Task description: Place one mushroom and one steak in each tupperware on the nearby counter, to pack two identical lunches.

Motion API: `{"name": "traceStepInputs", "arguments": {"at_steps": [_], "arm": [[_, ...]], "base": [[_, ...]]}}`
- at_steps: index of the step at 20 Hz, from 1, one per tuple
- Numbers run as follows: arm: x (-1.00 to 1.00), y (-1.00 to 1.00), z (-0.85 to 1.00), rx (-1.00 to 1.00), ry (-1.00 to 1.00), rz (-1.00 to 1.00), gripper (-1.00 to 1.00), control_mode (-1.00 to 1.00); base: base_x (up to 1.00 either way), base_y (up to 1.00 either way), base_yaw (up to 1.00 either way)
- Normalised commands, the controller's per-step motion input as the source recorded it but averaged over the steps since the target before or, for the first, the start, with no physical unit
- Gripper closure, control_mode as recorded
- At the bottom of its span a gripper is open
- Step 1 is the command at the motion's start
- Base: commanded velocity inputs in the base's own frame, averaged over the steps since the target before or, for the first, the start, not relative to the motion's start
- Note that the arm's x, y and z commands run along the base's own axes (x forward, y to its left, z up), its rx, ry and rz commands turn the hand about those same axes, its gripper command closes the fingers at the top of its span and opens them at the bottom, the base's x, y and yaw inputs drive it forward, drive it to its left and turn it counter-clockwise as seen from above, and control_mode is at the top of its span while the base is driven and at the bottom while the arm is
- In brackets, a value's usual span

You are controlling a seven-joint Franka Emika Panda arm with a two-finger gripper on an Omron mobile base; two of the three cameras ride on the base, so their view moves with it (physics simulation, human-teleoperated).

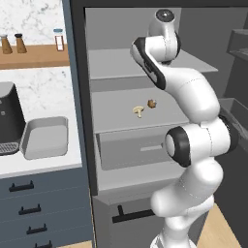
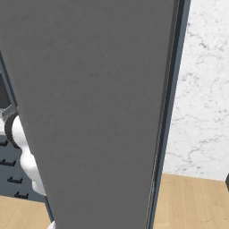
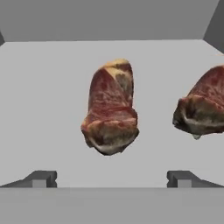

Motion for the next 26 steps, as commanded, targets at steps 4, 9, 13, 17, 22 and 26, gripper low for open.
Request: {"name": "traceStepInputs", "arguments": {"at_steps": [4,9,13,17,22,26], "arm": [[0.37,0.03,0.0,0.0,-0.01,0.0,-1.0,-1.0],[0.56,0.0,-0.11,0.0,0.05,-0.04,-1.0,-1.0],[0.51,0.01,-0.16,0.0,0.02,-0.03,-1.0,-1.0],[0.32,0.05,-0.08,0.0,0.0,-0.03,-1.0,-1.0],[-0.06,0.0,-0.27,0.0,0.02,-0.18,-1.0,-1.0],[-0.3,0.0,-0.54,0.0,0.02,-0.24,-1.0,-1.0]], "base": [[0.0,0.0,0.0],[0.0,0.0,0.0],[0.0,0.0,0.0],[0.0,0.0,0.0],[0.0,0.0,0.0],[0.0,0.0,0.0]]}}
